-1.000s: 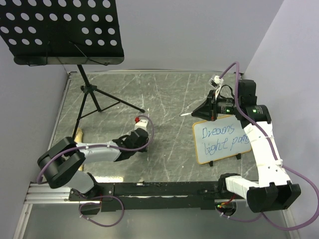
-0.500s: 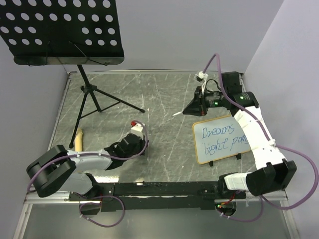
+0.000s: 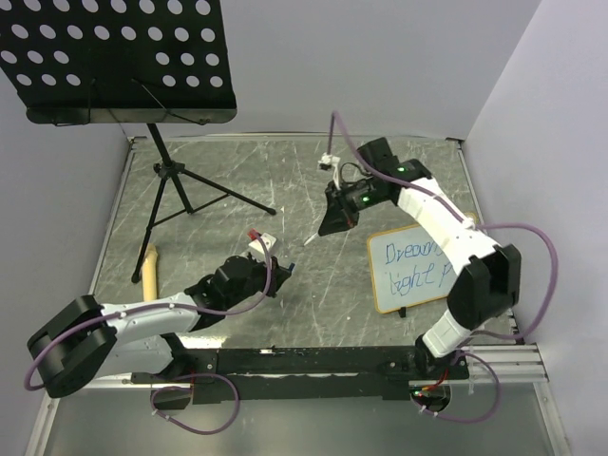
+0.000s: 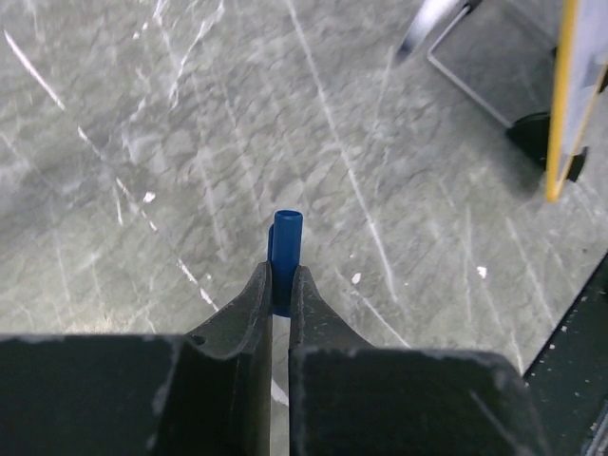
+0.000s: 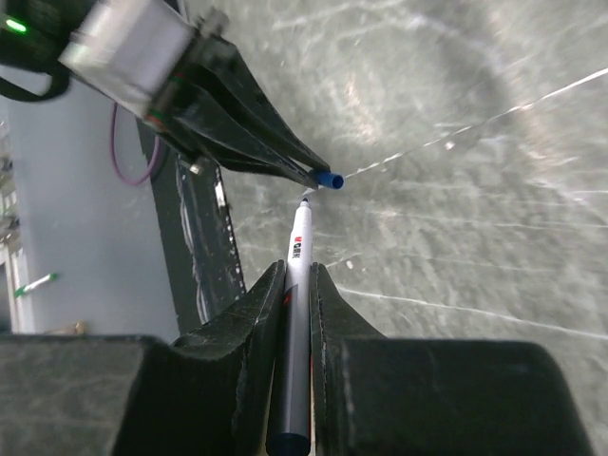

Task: Write a sentence on the whiteboard
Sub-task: Pick up the pen cap from the center of the board, then insert the whiteboard marker without the cap into the pen cap.

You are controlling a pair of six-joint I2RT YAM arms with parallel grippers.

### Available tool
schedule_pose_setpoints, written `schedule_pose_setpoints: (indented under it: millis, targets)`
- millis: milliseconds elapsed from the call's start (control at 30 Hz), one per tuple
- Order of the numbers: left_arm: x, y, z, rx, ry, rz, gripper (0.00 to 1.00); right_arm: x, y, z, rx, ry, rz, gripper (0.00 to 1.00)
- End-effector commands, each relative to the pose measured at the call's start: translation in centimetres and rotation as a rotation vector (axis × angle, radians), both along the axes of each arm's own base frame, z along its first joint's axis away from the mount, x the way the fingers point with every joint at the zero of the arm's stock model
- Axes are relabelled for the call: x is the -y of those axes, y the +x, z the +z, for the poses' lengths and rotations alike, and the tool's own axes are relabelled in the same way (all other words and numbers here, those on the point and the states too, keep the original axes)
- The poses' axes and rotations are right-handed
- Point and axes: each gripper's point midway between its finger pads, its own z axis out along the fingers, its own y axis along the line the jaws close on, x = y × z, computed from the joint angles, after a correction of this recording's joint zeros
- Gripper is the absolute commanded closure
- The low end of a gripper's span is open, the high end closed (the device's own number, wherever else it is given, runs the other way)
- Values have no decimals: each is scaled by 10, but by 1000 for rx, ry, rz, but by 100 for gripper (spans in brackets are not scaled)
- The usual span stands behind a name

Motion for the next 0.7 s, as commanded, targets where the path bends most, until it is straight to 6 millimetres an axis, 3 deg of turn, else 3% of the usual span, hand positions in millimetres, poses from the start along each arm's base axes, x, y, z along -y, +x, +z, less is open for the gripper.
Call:
schedule_pose_setpoints:
  millis: [0, 233, 667]
  targets:
    - [10, -2, 28, 87, -58, -61, 96, -11, -5, -2, -7, -17, 64, 100]
    - [15, -7, 35, 126, -50, -124, 96, -15, -2, -14, -54, -41, 90, 100]
    - [12, -17, 38, 238, -63, -197, 98, -17, -17, -26, -111, -63, 152, 100]
